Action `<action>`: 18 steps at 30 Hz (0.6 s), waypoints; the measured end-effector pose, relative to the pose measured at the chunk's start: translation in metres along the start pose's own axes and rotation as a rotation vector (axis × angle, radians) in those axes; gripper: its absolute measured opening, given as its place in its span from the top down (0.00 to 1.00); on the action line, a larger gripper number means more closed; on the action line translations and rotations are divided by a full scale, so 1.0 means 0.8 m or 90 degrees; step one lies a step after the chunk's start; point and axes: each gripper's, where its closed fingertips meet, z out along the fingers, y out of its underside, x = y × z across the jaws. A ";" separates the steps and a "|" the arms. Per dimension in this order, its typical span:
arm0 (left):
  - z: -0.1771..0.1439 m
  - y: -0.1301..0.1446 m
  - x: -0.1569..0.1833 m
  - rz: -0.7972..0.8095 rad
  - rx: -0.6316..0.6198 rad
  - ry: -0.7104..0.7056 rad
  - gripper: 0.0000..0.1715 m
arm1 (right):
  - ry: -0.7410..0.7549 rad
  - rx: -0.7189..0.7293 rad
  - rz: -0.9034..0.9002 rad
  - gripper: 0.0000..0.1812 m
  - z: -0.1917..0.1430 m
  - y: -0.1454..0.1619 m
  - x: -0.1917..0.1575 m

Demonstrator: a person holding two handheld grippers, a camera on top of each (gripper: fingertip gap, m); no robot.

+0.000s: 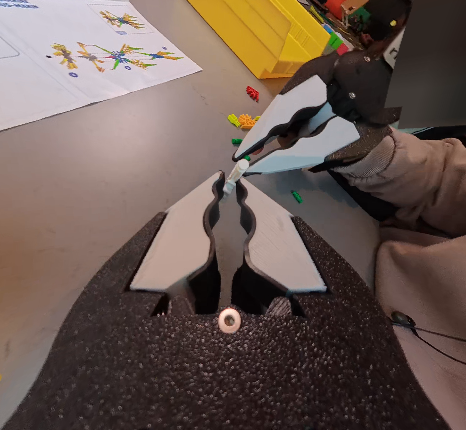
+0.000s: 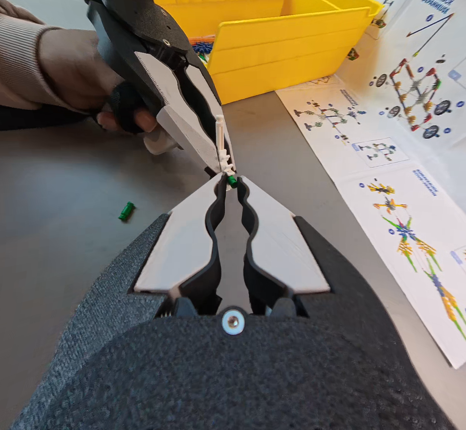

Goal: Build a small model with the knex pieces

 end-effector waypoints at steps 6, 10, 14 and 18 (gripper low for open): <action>0.005 -0.017 -0.017 -0.086 0.060 -0.056 0.95 | 0.129 -0.009 -0.072 0.96 0.004 -0.005 0.021; 0.011 -0.021 -0.020 -0.151 0.086 -0.046 0.95 | 0.196 -0.032 -0.124 0.96 0.003 -0.003 0.027; 0.015 -0.019 -0.025 -0.188 0.081 -0.034 0.95 | 0.222 -0.051 -0.147 0.96 0.005 0.003 0.030; 0.015 -0.013 -0.028 -0.136 0.043 -0.040 0.95 | 0.171 -0.047 -0.113 0.96 0.009 0.009 0.027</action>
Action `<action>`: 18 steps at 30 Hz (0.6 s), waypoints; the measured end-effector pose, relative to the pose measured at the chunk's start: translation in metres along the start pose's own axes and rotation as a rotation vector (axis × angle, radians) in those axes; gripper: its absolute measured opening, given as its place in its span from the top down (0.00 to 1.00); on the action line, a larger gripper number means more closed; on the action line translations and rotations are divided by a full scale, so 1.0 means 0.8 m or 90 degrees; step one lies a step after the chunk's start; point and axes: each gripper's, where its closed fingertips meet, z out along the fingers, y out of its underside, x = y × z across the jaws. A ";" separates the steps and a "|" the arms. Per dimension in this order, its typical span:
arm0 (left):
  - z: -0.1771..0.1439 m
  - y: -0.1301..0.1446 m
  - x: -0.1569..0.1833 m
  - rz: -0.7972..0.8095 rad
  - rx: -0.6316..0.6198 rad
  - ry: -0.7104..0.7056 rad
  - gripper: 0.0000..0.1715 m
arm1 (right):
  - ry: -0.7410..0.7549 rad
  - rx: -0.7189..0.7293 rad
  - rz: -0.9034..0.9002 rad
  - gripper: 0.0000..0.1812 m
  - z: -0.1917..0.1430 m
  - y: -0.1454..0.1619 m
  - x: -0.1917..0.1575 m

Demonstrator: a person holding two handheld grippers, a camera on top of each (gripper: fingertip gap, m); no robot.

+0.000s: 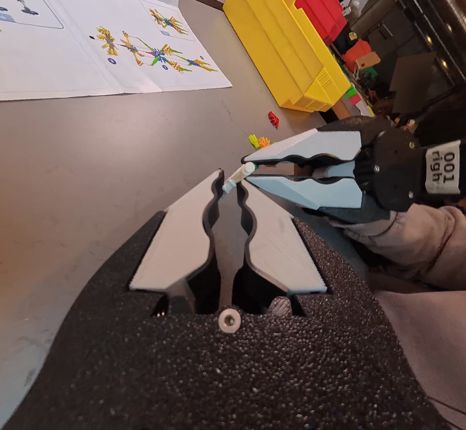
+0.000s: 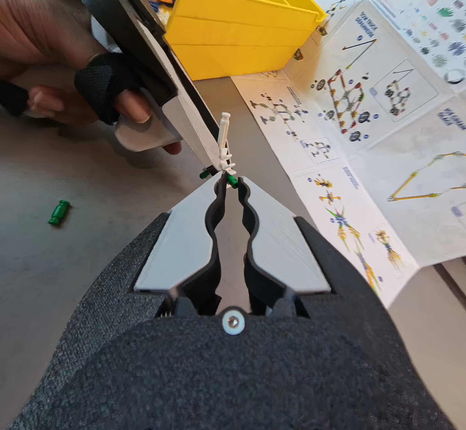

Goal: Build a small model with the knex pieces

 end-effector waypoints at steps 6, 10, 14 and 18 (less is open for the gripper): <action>-0.010 0.014 0.044 0.181 -0.044 0.093 0.97 | -0.305 0.104 0.117 0.95 -0.035 -0.013 -0.015; -0.014 0.024 0.061 0.260 -0.053 0.116 0.97 | -0.382 0.113 0.127 0.96 -0.055 -0.014 -0.028; -0.019 0.031 0.075 0.320 -0.053 0.148 0.96 | -0.441 0.129 0.130 0.97 -0.071 -0.019 -0.037; -0.025 0.033 0.084 0.341 -0.072 0.196 0.95 | -0.462 0.162 0.150 0.98 -0.078 -0.028 -0.041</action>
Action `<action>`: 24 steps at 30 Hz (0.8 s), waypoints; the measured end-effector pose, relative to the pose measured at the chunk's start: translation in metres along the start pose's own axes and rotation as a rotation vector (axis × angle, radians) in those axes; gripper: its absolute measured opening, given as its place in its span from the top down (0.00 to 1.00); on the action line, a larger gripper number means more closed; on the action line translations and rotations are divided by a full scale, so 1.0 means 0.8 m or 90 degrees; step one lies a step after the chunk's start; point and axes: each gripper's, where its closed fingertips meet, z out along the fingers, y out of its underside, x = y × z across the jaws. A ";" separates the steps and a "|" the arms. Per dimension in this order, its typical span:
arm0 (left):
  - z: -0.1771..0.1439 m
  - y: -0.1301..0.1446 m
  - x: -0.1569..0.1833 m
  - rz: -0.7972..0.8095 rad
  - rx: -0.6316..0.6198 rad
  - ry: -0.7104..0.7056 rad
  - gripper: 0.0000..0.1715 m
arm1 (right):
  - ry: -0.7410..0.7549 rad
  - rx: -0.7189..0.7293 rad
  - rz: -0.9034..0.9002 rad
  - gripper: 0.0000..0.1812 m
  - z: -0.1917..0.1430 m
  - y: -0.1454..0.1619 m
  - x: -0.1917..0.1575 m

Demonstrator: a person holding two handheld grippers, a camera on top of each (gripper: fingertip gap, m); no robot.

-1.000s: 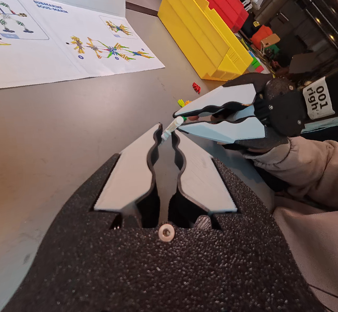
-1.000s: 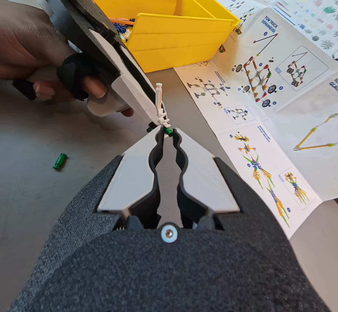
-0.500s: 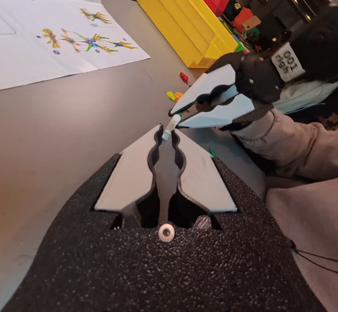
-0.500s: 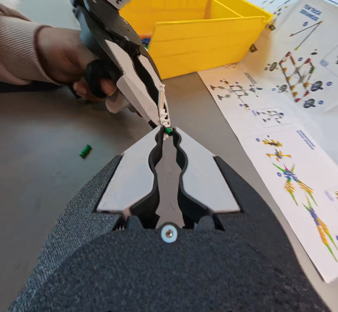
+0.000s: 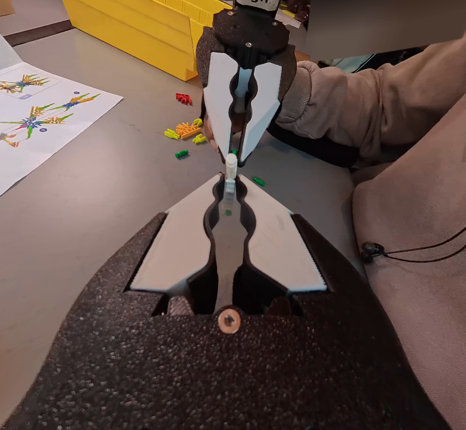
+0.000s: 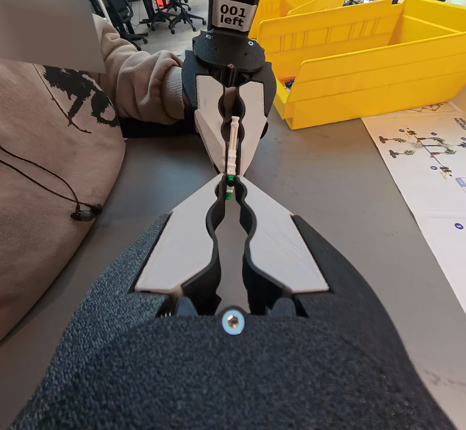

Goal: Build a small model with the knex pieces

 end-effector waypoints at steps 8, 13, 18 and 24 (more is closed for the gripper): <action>0.004 -0.004 -0.023 -0.026 -0.006 -0.044 0.97 | 0.074 0.027 0.052 0.98 -0.002 0.001 0.028; 0.001 -0.014 -0.064 -0.094 0.036 -0.146 0.97 | 0.251 0.009 0.006 0.98 0.000 -0.002 0.069; 0.006 -0.013 -0.094 -0.151 0.036 -0.204 0.98 | 0.418 -0.071 -0.124 0.98 0.000 0.001 0.095; 0.010 -0.024 -0.110 -0.220 0.056 -0.222 0.97 | 0.530 -0.104 -0.213 0.98 -0.006 -0.010 0.108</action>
